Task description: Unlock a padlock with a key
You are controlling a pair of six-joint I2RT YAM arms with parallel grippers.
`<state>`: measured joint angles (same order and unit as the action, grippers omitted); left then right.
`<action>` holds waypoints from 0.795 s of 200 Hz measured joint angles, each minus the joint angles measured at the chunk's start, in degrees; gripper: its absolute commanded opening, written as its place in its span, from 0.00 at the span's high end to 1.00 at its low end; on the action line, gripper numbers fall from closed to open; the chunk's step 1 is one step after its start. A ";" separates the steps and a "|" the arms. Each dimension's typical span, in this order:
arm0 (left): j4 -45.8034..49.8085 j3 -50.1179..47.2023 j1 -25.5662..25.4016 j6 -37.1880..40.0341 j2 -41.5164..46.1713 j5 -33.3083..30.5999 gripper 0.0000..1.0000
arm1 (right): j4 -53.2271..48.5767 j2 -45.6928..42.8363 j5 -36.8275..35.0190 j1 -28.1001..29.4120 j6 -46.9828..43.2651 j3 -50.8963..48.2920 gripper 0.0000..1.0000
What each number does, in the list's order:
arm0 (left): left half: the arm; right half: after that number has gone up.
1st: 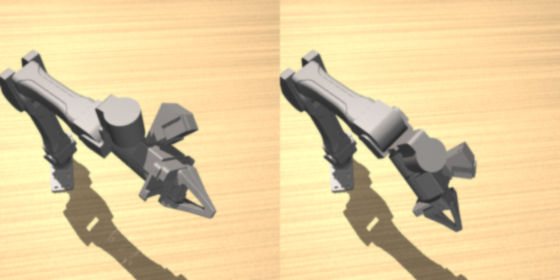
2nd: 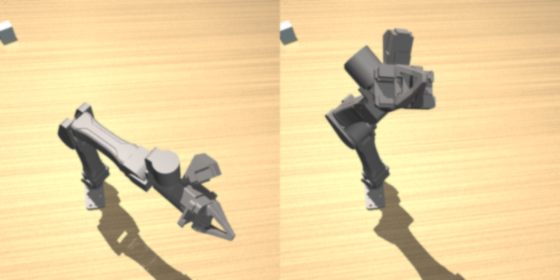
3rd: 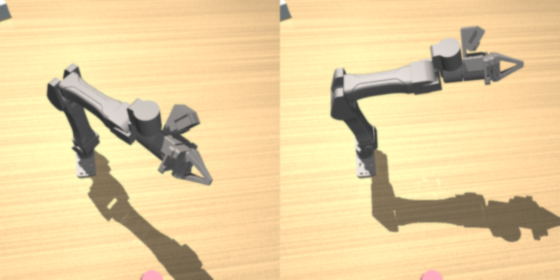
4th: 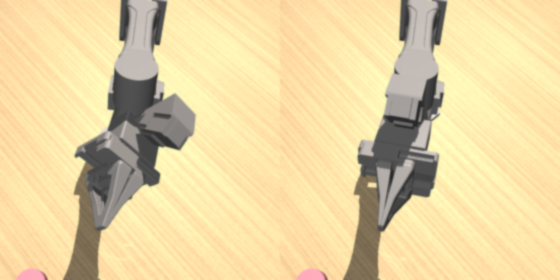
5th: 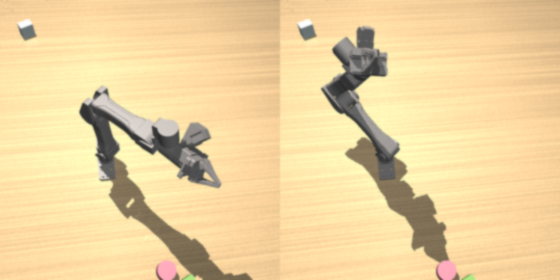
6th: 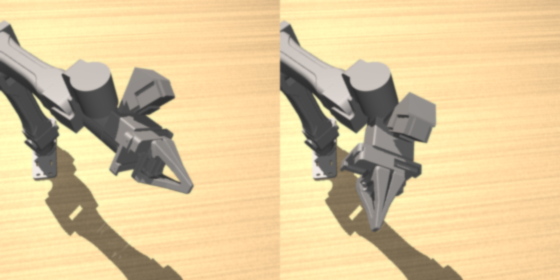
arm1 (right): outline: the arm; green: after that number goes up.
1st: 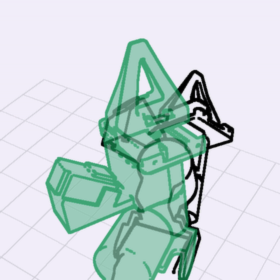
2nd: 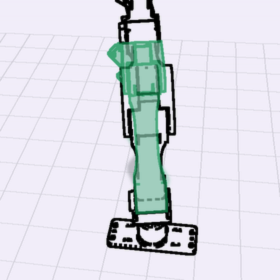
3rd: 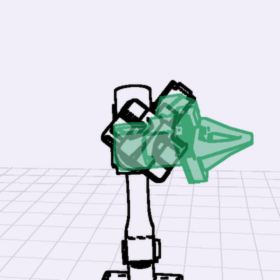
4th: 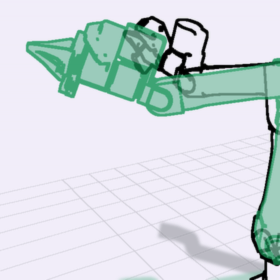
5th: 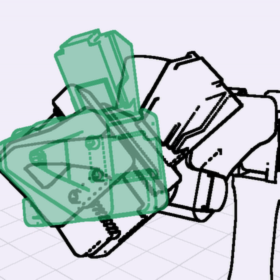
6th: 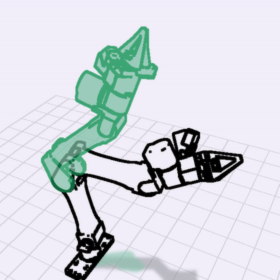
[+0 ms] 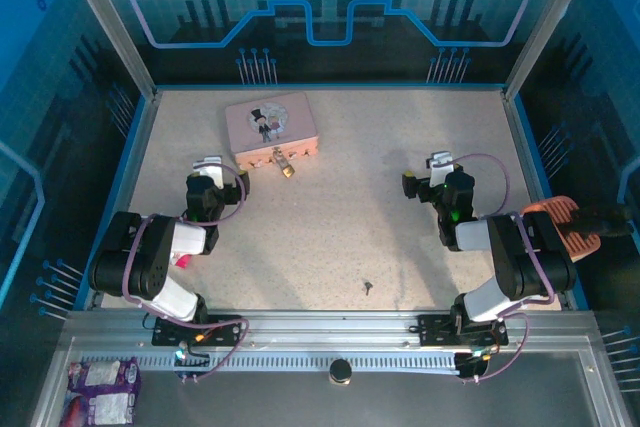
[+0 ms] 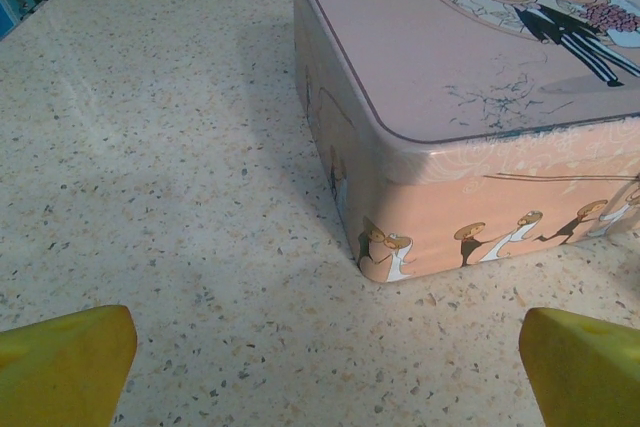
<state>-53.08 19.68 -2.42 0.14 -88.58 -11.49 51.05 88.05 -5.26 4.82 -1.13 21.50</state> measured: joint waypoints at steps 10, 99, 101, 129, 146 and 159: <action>-0.15 0.04 0.00 0.00 0.00 0.00 0.01 | 0.04 0.00 0.00 0.00 0.00 0.00 0.00; 12.22 1.70 -6.12 0.79 21.29 -8.81 0.01 | -5.79 -19.39 -2.38 1.99 -0.79 -2.73 0.00; 12.87 1.86 -6.19 0.44 22.08 -8.92 0.01 | -6.71 -20.48 -2.45 2.05 -0.59 -2.71 0.00; 28.81 9.07 -6.45 -8.09 34.62 -12.26 0.01 | -22.80 -32.04 -4.35 2.36 5.25 2.86 0.00; 39.04 14.60 -6.43 -14.64 39.89 -13.42 0.01 | -35.15 -37.03 -5.01 2.23 11.98 10.38 0.00; 46.31 17.46 -6.43 -19.71 43.65 -13.62 0.01 | -42.25 -40.19 -4.70 1.70 17.22 14.67 0.00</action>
<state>-6.76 37.15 -8.84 -19.57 -44.93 -25.10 8.80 47.86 -9.96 6.52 16.10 36.16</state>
